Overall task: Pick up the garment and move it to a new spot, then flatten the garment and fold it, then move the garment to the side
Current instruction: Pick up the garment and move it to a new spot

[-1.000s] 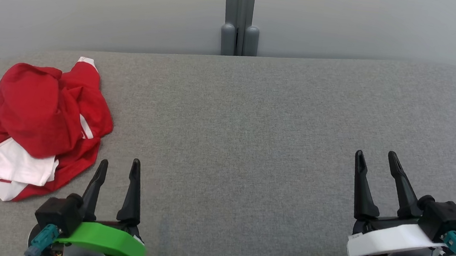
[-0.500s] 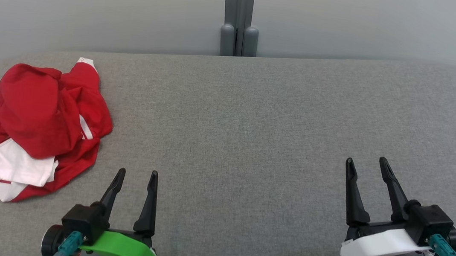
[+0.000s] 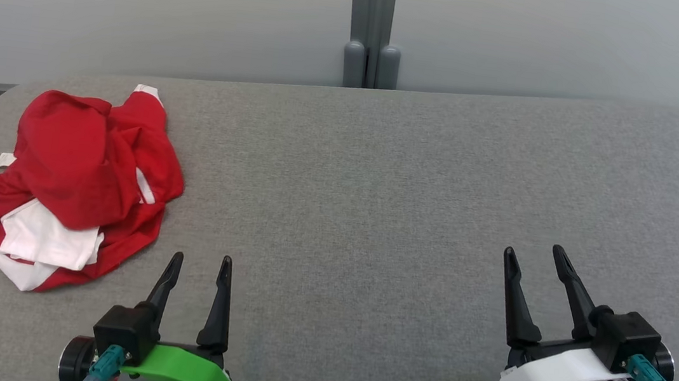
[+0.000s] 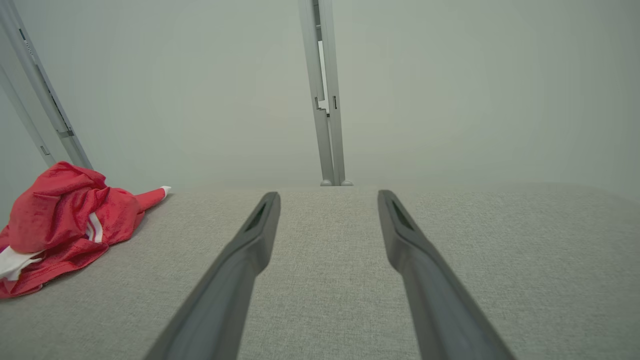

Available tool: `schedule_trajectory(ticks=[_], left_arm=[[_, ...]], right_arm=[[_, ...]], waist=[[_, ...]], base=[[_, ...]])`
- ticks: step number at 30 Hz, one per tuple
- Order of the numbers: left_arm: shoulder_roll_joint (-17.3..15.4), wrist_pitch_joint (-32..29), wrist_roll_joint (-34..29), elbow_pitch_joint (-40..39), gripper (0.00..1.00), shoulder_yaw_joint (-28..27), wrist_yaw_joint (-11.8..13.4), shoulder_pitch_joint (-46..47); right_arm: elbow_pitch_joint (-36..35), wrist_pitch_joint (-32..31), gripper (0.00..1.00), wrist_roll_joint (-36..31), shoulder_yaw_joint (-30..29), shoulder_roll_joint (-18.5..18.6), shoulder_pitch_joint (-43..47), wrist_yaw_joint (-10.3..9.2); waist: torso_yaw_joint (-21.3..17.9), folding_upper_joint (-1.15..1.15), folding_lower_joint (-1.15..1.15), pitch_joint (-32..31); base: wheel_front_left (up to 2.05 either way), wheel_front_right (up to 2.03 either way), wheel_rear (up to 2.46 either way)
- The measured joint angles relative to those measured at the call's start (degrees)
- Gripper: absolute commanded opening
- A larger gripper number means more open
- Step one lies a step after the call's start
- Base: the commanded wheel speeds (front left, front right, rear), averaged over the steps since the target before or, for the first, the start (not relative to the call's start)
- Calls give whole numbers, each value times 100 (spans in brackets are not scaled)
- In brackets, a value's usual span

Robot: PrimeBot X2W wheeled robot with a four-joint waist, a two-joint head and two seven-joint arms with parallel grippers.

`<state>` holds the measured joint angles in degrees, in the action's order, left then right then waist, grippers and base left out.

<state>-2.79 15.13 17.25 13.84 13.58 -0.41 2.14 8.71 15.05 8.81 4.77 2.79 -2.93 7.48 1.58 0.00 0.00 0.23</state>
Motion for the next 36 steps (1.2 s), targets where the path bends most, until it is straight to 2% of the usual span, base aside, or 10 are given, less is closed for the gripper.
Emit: schedule_trajectory(ticks=[7,18,27,36], left_arm=[[0,1,-44,-9,100,-80,42,19],[-2,0,-182,-58,100,-450,35,3],[-1,0,-248,-87,100,-494,12,-7],[-1,0,-249,-123,100,-491,-58,-40]], right_arm=[[21,0,100,100,113,2,32,0],[65,1,100,229,425,0,47,0],[110,0,100,353,619,-1,52,0],[188,1,100,369,672,-2,51,0]], waist=[[395,0,0,-22],[1268,0,0,-47],[1976,0,0,-55],[2454,0,0,-48]], base=[[0,0,0],[0,0,0],[0,0,0],[0,0,0]])
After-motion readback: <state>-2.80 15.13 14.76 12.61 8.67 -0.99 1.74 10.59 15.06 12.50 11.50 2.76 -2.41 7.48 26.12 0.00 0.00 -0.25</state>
